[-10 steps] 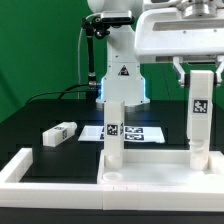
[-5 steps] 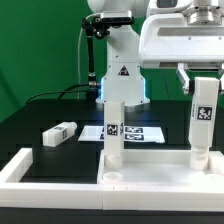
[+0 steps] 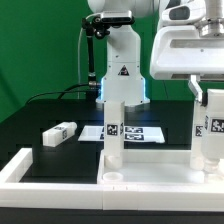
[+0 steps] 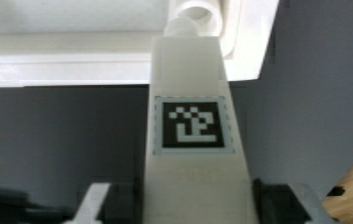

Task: Assemble desk

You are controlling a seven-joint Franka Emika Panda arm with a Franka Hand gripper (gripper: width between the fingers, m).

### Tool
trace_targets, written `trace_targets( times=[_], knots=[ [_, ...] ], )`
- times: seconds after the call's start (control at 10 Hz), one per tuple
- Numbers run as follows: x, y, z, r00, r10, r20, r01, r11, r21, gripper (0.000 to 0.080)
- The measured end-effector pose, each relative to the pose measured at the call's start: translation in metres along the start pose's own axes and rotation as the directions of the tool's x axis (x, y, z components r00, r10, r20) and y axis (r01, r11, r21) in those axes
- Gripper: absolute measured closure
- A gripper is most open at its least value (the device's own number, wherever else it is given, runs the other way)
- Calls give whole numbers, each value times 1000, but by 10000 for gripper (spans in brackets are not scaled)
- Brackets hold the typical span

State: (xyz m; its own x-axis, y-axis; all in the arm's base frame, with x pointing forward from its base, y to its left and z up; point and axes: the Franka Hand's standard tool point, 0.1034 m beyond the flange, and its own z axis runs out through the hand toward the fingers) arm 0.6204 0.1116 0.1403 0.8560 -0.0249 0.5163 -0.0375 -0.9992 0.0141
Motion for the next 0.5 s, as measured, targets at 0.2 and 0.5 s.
trace_targets(
  times=[0.2, 0.5],
  knots=[
    [-1, -2, 5, 1000, -4, 4, 4, 1000, -3, 509],
    [-4, -4, 8, 1000, -11, 5, 11, 1000, -4, 509]
  ],
)
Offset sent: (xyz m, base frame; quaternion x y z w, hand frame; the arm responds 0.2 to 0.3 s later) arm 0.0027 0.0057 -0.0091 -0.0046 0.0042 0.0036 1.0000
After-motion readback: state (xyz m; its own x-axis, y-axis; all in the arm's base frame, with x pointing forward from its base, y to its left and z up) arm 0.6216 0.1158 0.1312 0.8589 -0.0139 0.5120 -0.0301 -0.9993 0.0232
